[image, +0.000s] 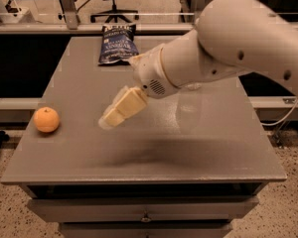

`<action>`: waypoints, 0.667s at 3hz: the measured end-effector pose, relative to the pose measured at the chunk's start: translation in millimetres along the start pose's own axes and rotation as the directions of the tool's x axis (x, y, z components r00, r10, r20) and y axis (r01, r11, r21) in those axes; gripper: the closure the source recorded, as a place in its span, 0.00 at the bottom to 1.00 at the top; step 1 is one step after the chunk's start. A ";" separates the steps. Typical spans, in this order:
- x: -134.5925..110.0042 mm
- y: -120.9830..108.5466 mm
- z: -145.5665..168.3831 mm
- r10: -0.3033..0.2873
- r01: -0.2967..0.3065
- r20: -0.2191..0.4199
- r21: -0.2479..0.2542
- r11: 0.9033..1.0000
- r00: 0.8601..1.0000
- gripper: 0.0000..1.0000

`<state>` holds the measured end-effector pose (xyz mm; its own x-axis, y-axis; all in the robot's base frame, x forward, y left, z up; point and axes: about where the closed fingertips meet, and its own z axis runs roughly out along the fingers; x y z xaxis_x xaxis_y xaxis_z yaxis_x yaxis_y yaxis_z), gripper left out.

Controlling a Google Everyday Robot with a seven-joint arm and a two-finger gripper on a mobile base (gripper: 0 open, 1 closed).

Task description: Move orange near water bottle

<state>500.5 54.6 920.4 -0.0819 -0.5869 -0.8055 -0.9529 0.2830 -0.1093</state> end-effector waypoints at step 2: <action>-0.7 20.1 95.7 0.053 -0.045 0.157 -0.054 0.997 0.986 0.00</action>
Offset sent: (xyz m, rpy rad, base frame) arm 0.0192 0.1212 -0.0930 0.2751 0.0401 0.0389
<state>509.4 133.3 863.0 -0.0858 -0.4446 -0.8916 -0.9627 0.2676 -0.0408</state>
